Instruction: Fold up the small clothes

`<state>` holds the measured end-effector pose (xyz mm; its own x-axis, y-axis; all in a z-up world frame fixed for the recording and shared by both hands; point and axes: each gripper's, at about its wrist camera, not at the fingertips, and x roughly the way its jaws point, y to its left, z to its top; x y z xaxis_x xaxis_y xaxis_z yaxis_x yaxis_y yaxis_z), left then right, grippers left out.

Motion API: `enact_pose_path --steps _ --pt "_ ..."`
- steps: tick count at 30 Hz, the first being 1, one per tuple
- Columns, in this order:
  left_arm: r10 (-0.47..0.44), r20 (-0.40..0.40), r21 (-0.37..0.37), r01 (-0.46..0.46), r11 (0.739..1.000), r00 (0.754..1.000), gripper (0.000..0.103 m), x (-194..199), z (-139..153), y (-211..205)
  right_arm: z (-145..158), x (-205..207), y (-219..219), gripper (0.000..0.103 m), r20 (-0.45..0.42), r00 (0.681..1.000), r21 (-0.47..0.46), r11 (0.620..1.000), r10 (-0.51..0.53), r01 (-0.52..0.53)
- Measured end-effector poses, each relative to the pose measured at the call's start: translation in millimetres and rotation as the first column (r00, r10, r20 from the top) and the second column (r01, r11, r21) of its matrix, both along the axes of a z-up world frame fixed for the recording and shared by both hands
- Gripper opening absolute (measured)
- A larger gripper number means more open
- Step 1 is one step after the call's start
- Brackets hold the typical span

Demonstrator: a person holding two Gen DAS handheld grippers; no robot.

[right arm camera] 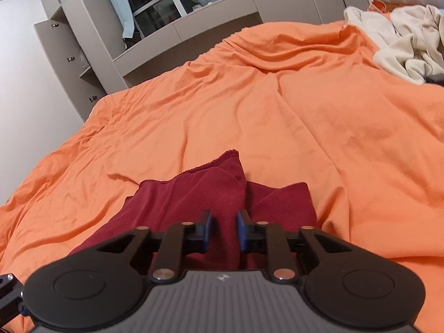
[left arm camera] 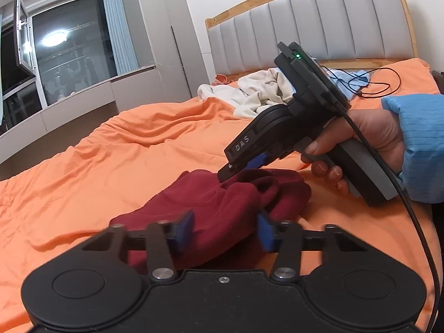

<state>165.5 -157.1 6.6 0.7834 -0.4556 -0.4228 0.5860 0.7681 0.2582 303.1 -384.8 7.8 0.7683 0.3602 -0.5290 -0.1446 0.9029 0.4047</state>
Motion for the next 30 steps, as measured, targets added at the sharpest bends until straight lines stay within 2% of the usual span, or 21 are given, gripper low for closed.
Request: enact_pose_path --steps 4,7,13,18,30 --pt "-0.008 -0.011 -0.006 0.008 1.0 1.0 0.022 1.9 0.6 -3.2 2.1 -2.7 1.6 0.011 0.022 1.0 -0.002 1.0 0.009 -0.009" --pt "-0.003 -0.014 -0.01 0.003 1.0 1.0 0.015 3.7 0.8 -4.1 6.5 -3.9 -2.3 0.008 0.049 0.999 0.019 1.0 0.002 -0.003" --pt "0.023 -0.011 -0.074 -0.023 0.997 1.0 0.012 10.5 11.6 -6.9 23.9 -8.2 -9.9 0.007 0.129 0.991 0.017 1.0 -0.025 0.023" --pt "0.017 -0.018 -0.113 -0.019 0.993 1.0 0.012 17.2 19.5 -20.4 28.4 -11.7 -26.8 0.007 0.145 0.986 0.038 0.996 -0.08 0.076" --pt "-0.067 -0.076 -0.073 0.062 0.995 0.995 0.012 30.9 -8.9 -60.2 18.4 -7.2 -33.7 0.008 0.082 0.987 -0.006 0.991 -0.135 0.136"
